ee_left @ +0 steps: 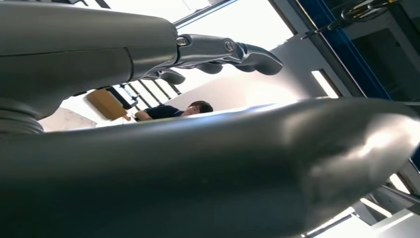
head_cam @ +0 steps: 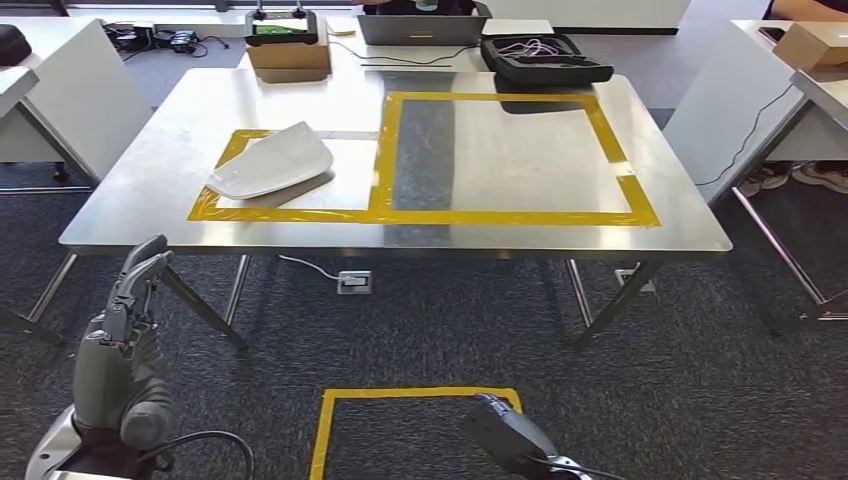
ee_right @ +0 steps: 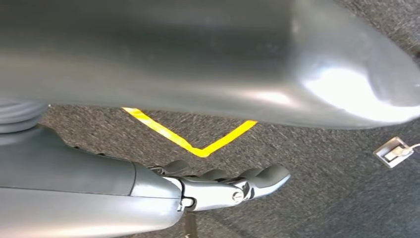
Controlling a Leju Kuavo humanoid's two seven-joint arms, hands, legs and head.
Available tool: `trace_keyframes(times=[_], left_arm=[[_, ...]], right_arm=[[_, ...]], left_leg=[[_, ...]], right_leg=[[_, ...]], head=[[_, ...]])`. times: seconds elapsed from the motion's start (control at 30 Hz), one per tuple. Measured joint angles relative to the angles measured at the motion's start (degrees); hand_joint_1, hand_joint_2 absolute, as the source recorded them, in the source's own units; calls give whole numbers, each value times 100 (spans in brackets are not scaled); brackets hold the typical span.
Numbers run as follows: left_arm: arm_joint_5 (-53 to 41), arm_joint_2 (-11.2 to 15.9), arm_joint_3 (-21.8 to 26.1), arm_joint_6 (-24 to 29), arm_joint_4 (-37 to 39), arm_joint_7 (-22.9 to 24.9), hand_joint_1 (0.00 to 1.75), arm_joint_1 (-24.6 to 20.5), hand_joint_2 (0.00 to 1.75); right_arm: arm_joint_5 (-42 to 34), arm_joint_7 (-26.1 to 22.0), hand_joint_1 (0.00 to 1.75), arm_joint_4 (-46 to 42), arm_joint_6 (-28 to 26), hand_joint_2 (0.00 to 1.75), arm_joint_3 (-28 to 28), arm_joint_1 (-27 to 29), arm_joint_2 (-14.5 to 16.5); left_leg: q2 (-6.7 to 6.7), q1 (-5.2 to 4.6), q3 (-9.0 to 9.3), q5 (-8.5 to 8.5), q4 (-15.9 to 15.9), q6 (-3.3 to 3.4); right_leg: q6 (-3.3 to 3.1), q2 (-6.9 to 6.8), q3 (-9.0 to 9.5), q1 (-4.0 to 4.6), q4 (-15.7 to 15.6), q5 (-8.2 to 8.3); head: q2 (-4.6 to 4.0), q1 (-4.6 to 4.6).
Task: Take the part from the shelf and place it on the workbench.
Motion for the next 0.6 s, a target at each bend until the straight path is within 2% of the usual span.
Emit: trace_keyframes(times=[0.03, 0.13, 0.17, 0.2, 0.23, 0.3, 0.33, 0.37, 0.4, 0.5, 0.53, 0.6], left_arm=[[1, -1, -3, 2, 1, 1, 0, -5, 0], [4, -1, -8, 6, 2, 2, 0, -15, 0], [5, -1, -8, 7, 3, 2, 0, -16, 0], [5, -1, -8, 7, 3, 2, 0, -20, 0], [5, 0, -8, 8, 6, 2, 0, -23, 0], [5, 3, -8, 8, 19, 2, 0, -28, 0], [5, 5, -8, 8, 27, 2, 0, -27, 0], [5, 8, -8, 8, 35, 2, 0, -27, 0], [5, 10, -8, 8, 39, 2, 0, -27, 0], [5, 12, -8, 9, 37, 2, 0, -37, 0], [5, 13, -8, 10, 34, 3, 0, -41, 0], [5, 14, -8, 13, 32, 8, 0, -44, 0]], right_arm=[[2, -1, 0, -1, 4, 0, -2, -10, -2], [6, -10, 0, -1, 8, 0, -8, -24, -6], [7, -15, 0, 0, 8, 0, -9, -31, -8], [8, -20, 0, 1, 8, 0, -11, -42, -9], [8, -25, 0, 1, 8, 0, -11, -53, -8], [8, -28, 0, 1, 8, 0, -11, -62, -8], [8, -28, 0, 2, 8, 0, -11, -61, -8], [8, -28, 0, 2, 8, 0, -11, -60, -8], [8, -28, 0, 3, 8, 0, -11, -59, -8], [9, -33, 0, 3, 8, 0, -12, -61, -7], [11, -38, 0, 3, 8, 0, -13, -64, -8], [15, -51, 0, 3, 8, 0, -13, -68, -7]], left_leg=[[-1, -5, -7, 18, 3, -31], [-1, 3, -26, 75, -12, -137], [-3, 7, -48, 39, 27, -171], [-5, 8, -102, -72, 153, -199], [-7, 12, -197, -255, 394, -221], [-9, 18, -467, -703, 1116, -254], [-8, 20, -561, -840, 1411, -264], [-8, 21, -569, -872, 1531, -267], [-7, 21, -463, -799, 1425, -262], [-3, 11, 204, -425, 339, -202], [-5, 1, 331, -369, 101, -173], [-12, -29, 355, -324, 0, -110]], right_leg=[[-39, 4, 109, 13, -210, 46], [-159, 6, 87, 32, -286, 116], [-201, 2, 72, 25, -302, 153], [-241, -3, 51, 14, -320, 193], [-271, -8, 23, 4, -332, 230], [-298, -15, -61, 8, -318, 280], [-298, -18, -109, 11, -302, 303], [-293, -21, -158, 13, -282, 324], [-284, -22, -202, 13, -260, 341], [-233, -21, -274, 19, -201, 381], [-206, -21, -283, 25, -192, 395], [-134, -23, -291, 30, -203, 437]], head=[[-1, -2], [0, -7], [1, -7], [0, -9], [0, -11], [-1, -14], [-1, -14], [-1, -13], [0, -13], [0, -13], [0, -11], [0, -9]])
